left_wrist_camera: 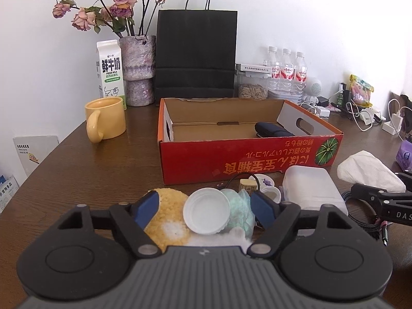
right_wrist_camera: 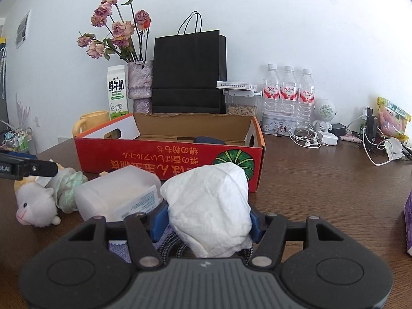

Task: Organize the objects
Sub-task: 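Close the left gripper on the white cap while the right gripper grasps the white tissue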

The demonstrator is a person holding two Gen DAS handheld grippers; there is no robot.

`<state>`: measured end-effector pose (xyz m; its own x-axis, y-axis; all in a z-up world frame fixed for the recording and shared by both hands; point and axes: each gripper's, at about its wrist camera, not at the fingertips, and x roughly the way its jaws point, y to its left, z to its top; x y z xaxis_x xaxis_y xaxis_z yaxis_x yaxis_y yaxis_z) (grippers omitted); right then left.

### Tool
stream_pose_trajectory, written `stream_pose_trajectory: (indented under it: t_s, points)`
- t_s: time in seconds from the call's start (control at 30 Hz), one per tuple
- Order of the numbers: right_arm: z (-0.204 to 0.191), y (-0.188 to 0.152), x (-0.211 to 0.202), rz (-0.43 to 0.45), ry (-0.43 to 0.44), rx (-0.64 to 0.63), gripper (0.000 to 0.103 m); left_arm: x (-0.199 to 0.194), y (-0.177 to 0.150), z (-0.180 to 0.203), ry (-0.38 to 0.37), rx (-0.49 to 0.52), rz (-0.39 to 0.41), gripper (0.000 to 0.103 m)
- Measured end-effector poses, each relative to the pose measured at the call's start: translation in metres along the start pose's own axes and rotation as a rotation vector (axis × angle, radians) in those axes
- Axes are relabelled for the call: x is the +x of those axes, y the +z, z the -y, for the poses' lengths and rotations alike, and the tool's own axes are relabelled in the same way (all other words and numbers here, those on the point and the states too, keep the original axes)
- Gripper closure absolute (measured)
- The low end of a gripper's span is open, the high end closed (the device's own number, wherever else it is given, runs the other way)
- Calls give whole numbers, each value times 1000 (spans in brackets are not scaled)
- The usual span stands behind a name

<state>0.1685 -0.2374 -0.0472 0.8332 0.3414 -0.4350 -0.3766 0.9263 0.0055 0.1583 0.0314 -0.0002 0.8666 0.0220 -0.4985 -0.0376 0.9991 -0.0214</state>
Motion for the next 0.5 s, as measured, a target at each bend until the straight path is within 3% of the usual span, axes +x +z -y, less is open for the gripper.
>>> stream_pose_trajectory:
  t_s: [0.1,0.2,0.27,0.5]
  points:
    - [1,0,0,0,-1,5,43,4,-2,2,7,12,3,30]
    - [1,-1,0,-2,-4,8,42,6,-4,2,13,19,7,45]
    - [2,-1,0,-3,-7,12,42,6,-5,2,1,19,8,62]
    - [2,-2,-1,2,-19,22,42,0,-8,3,11,3,31,62]
